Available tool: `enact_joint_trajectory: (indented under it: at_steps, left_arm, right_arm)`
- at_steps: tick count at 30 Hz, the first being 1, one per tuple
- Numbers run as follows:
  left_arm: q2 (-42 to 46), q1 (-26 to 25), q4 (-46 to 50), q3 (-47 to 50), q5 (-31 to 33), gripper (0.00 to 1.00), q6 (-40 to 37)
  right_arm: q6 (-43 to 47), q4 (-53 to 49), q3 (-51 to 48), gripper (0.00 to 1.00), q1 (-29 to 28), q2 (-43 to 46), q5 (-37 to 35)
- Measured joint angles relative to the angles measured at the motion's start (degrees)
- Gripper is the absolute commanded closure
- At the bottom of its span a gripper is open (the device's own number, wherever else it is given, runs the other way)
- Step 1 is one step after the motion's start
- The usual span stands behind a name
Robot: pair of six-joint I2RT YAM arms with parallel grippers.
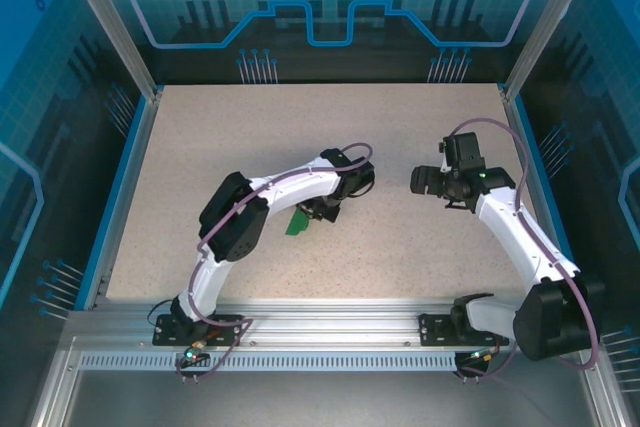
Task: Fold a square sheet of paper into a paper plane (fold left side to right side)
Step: Turn over the paper at the center of the table.
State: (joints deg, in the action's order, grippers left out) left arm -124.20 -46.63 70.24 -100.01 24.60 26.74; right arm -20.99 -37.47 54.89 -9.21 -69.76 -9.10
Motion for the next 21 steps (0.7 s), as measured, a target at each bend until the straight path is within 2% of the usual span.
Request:
enact_joint_trajectory:
  at_steps: [5, 10, 11, 17, 21]
  left_arm:
    - [-3.56, 1.4, -0.33, -3.98, -7.82, 0.83, -1.79]
    - [-5.62, 3.8, -2.51, -7.1, -16.39, 0.6, -3.52]
    - [-5.95, 4.22, -3.08, -7.43, -18.21, 0.58, -4.24]
    - [-5.97, 6.71, -8.59, -7.13, -30.16, 0.5, -4.83]
    - [-1.2, 8.61, -16.35, 0.13, -37.09, 0.47, -4.57]
  right_arm:
    - [-0.61, 0.17, -1.18, 0.09, 0.02, 0.0, 1.66]
    - [-1.25, 0.31, -2.19, 0.09, 0.24, -0.02, 3.45]
    - [-1.44, 0.5, -2.34, 0.1, 0.26, -0.09, 3.82]
    - [-1.97, 2.27, -2.58, 0.12, 0.24, -3.39, 7.69]
    - [-2.8, 4.42, -2.62, 0.2, -0.44, -6.49, 10.82]
